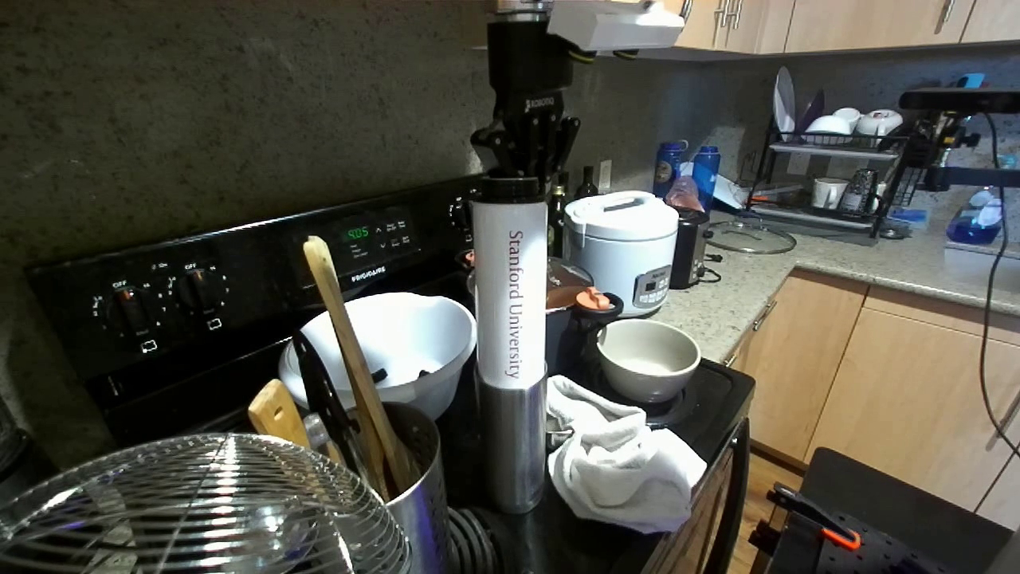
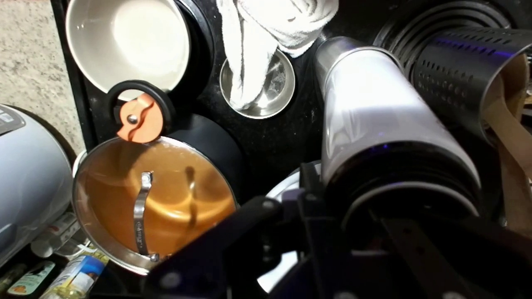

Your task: Put the white flask on the table

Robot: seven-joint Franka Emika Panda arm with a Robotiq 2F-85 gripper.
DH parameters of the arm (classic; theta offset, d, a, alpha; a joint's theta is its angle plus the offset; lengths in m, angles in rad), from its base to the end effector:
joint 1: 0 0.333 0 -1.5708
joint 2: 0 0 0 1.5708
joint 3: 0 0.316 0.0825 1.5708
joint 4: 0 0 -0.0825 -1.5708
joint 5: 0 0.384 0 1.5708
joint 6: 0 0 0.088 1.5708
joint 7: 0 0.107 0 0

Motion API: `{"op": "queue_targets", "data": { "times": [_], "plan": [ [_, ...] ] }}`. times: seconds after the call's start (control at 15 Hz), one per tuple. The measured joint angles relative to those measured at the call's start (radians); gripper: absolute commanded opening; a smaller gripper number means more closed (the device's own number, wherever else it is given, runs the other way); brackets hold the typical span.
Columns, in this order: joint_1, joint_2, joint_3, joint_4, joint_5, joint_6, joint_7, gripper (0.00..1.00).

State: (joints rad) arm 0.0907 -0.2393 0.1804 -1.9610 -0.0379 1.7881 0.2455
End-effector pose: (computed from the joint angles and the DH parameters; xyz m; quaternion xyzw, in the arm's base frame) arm 0.4739 0.1367 0.5806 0.9986 0.0144 0.0403 0.0307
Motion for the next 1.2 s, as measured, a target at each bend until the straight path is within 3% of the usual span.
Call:
{"op": "queue_targets", "data": {
  "times": [0.07, 0.73, 1.2],
  "plan": [
    [0.002, 0.001, 0.0, 0.002, 0.005, 0.0, 0.0, 0.07],
    [0.023, 0.003, 0.006, 0.061, -0.001, 0.0, 0.0, 0.07],
    [0.023, 0.008, 0.022, 0.159, -0.098, -0.002, 0.0, 0.07]
  ]
}}
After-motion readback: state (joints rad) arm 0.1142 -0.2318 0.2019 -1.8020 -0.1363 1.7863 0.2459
